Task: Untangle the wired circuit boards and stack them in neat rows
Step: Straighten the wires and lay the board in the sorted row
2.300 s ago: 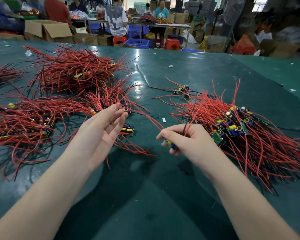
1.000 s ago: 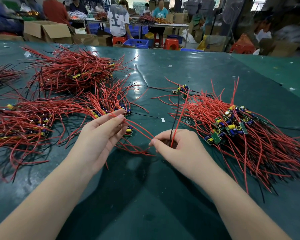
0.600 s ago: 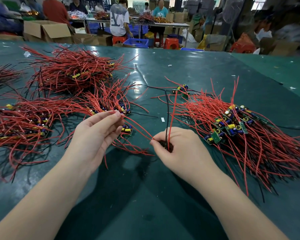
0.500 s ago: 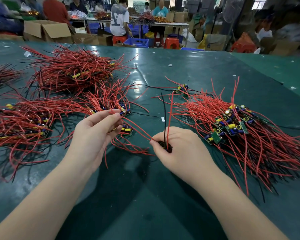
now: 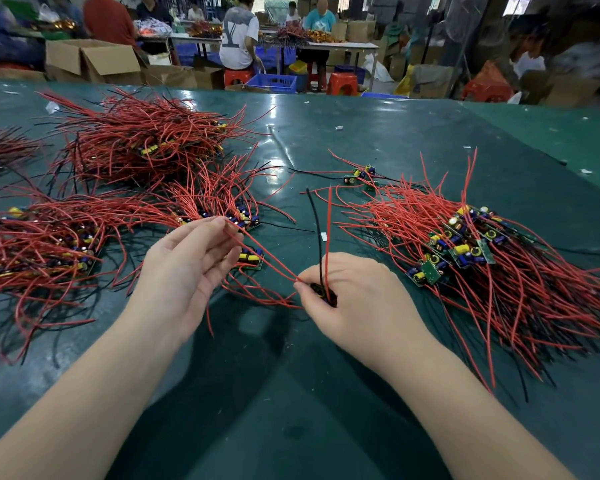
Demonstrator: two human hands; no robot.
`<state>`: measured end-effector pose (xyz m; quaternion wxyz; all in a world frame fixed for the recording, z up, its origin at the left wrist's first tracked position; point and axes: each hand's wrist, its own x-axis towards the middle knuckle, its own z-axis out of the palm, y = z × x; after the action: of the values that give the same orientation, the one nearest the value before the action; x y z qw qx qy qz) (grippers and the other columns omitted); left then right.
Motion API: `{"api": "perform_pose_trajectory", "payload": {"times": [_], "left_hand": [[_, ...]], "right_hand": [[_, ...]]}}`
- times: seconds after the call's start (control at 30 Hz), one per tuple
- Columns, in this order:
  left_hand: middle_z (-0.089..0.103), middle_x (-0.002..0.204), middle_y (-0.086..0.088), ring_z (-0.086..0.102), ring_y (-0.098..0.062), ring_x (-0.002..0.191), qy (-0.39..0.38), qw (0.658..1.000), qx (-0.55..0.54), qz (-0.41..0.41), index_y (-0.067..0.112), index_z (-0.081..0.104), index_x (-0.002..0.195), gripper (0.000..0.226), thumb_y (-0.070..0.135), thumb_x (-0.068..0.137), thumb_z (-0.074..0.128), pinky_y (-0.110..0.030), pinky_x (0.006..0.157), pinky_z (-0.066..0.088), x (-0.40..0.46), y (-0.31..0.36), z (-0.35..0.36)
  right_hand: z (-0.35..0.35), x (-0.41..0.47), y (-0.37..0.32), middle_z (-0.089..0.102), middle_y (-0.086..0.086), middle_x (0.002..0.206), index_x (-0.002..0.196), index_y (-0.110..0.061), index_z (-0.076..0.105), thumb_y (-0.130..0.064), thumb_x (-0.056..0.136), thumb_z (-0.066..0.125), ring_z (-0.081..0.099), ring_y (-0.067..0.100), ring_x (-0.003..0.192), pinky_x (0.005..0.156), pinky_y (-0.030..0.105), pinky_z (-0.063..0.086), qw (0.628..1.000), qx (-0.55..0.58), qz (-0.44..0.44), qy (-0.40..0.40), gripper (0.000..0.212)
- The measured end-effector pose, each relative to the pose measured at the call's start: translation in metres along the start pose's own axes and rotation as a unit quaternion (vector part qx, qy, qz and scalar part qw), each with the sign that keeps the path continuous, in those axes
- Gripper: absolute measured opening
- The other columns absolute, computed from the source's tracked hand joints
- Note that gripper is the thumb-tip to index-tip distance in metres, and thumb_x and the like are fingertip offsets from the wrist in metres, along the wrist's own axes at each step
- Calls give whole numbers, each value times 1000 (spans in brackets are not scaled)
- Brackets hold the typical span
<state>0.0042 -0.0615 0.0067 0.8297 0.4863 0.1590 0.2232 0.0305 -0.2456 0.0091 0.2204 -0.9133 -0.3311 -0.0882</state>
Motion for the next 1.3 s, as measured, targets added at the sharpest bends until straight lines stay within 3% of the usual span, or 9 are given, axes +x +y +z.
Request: {"api": "perform_pose_trajectory", "payload": {"times": [0.4,0.7,0.97,1.1,1.17,1.2,1.3], "left_hand": [[74,75,-3,72,-12,74,-11,1000,2,21,10,64,84,12,7,93,57,-20,72,57,-1,1,2],[73,75,-2,71,-11,73,-30,999,-33,-16,12,63,83,16,8,94,53,-19,69,57,-2,5,4],[71,66,-2,72,-13,76,-17,994,-78,-68,9,58,79,17,6,94,51,-20,72,57,-2,9,5],[74,79,-4,73,-14,86,-51,994,-67,-68,10,62,88,13,22,88,59,-22,74,58,1,8,4],[75,95,-5,72,-16,93,-84,992,-30,-91,9,65,101,37,35,75,64,-23,74,58,0,5,5],[75,99,-6,71,-16,95,-100,990,0,-99,9,67,102,42,36,70,65,-23,73,58,-1,1,6],[75,99,-10,71,-16,92,-167,977,78,-107,9,76,89,27,25,69,67,-23,78,57,-8,-8,8]], "right_hand": [[0,-2,0,47,-6,77,88,-28,66,-40,96,45,54,16,85,71,32,44,1000,-15,-3,-15,25],[4,-1,3,65,-5,86,88,-26,71,-35,92,55,59,16,91,80,35,49,998,58,23,6,19],[8,2,11,68,-5,74,79,-22,73,-30,84,65,60,14,72,68,35,51,985,149,63,56,12],[8,5,12,69,0,67,75,-27,74,-28,83,68,49,6,53,54,29,43,954,281,103,14,10],[7,6,11,70,0,64,76,-25,75,-25,85,68,56,6,57,60,33,51,927,355,118,-11,12],[6,7,10,70,-3,63,77,-23,75,-22,86,68,60,4,58,59,30,53,913,389,119,-17,11],[5,8,8,67,-8,62,85,-24,71,-19,87,69,62,1,57,54,17,46,895,430,115,-9,6]]}}
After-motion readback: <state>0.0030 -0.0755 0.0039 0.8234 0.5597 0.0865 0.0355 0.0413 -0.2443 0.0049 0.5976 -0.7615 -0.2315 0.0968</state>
